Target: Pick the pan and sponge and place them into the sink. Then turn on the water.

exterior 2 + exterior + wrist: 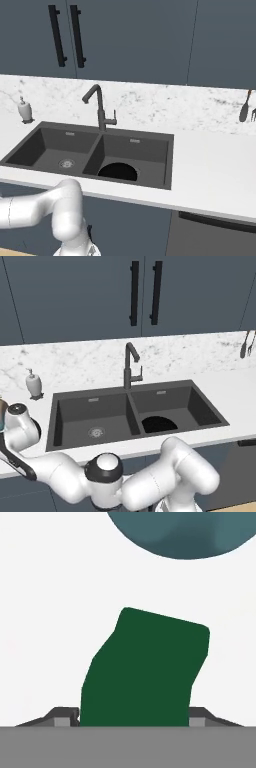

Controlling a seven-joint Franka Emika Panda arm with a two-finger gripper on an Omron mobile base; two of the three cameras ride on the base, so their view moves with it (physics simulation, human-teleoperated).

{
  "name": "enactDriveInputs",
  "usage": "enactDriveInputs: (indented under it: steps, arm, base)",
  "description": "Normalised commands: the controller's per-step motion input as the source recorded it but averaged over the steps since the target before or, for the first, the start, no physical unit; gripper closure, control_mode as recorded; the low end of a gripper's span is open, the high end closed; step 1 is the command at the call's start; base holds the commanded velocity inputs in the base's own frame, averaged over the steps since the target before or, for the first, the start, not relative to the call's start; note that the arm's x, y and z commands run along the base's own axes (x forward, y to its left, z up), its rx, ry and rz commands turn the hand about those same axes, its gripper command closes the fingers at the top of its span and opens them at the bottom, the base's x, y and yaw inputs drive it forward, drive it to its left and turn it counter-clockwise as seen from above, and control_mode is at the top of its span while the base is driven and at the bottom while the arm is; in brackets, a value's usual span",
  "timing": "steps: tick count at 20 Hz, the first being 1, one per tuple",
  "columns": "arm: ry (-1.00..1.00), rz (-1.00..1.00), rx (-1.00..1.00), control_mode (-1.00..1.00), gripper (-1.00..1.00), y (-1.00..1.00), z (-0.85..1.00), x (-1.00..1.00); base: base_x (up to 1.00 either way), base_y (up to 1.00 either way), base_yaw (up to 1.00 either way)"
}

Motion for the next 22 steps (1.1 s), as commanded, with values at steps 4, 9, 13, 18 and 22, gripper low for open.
enactDriveInputs:
  steps: [4, 9, 13, 18, 22]
  arm:
    - [0.00, 0.00, 0.00, -1.00, 1.00, 0.08, -0.58, 0.00]
    - [0.00, -0.01, 0.00, -1.00, 1.00, -0.01, -0.48, -0.12]
    - [-0.15, -0.41, 0.00, -1.00, 1.00, -0.60, -0.21, -0.76]
    - [-0.11, -0.59, 0.00, -1.00, 1.00, -0.56, -0.07, -0.36]
    - [-0.09, -0.71, 0.00, -1.00, 1.00, -0.39, 0.00, -0.08]
  base:
    - [0.00, 0.00, 0.00]
    - [0.00, 0.00, 0.00]
    - [0.00, 0.00, 0.00]
    - [0.00, 0.00, 0.00]
    - [0.00, 0.00, 0.00]
